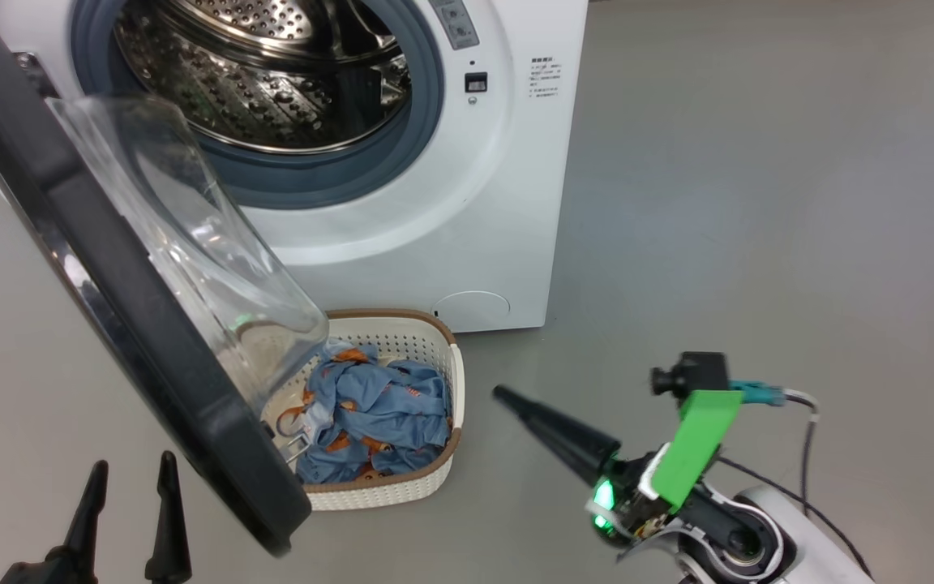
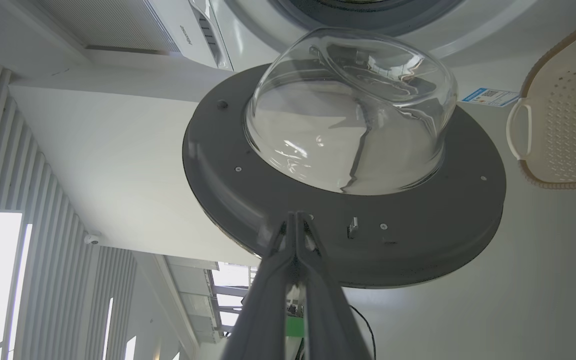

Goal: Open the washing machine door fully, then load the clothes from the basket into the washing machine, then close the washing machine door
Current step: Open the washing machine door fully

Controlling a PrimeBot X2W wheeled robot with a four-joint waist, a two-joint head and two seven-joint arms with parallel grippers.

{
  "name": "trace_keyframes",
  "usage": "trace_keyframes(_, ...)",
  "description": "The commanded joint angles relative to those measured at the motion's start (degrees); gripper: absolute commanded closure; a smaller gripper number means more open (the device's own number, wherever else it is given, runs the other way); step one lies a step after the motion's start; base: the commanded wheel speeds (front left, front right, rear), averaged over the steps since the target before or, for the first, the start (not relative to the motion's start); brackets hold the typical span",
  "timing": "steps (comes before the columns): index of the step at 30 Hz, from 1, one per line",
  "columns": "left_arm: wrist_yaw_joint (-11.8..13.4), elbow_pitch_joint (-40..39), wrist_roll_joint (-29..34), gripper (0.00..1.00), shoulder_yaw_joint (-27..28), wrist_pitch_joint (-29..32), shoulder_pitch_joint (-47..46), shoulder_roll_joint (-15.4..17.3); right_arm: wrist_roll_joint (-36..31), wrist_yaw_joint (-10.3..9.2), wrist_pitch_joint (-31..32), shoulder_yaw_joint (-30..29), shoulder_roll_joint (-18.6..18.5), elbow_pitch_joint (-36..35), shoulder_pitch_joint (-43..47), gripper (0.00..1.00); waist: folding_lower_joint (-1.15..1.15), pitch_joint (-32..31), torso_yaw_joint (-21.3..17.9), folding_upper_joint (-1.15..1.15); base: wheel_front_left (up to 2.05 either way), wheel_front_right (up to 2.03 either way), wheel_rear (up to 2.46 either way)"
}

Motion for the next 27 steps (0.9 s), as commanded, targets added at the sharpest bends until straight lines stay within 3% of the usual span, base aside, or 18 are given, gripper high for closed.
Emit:
trace_keyframes(1,-0.18,-1.55,0.75,0.00,2.13,-0.46,-0.56,1.03,-1.41,0.42,-2.50,-0.89,0.24,-2.16,0.60,0.00,0.00,-0.11,-0.27,0.00,0.00,0.00,0.00)
trace_keyframes(9,-0.18,-1.87,0.91,0.00,2.59,-0.46,-0.41,1.03,-14.88,0.42,-16.98,-5.35,0.02,-3.89,1.03,0.00,0.00,-0.02,-0.76,0.00,0.00,0.00,0.00)
trace_keyframes(16,-0.18,-2.34,0.84,0.00,2.69,-0.46,-0.56,1.03,-36.23,0.42,-33.66,-4.62,-3.53,-1.26,-0.52,0.00,0.00,0.03,-0.53,0.00,0.00,0.00,0.00)
trace_keyframes(17,-0.18,-2.49,0.73,0.00,2.79,-0.46,-0.42,1.03,-43.68,0.42,-36.30,-4.73,-4.73,1.16,-0.73,0.00,0.00,-0.08,-0.59,0.00,0.00,0.00,0.00)
trace_keyframes(22,-0.11,-2.76,0.57,0.00,2.49,-0.46,0.10,1.03,-58.65,0.42,-38.10,-10.23,-2.53,4.02,0.27,0.00,0.00,-0.42,-0.79,0.00,0.00,0.00,0.00)
trace_keyframes(27,0.17,-3.35,0.45,0.00,2.30,-0.46,0.25,1.03,-70.79,0.42,-38.21,-17.93,0.25,-0.10,4.50,0.00,0.00,-0.40,-0.79,0.00,0.00,0.00,0.00)
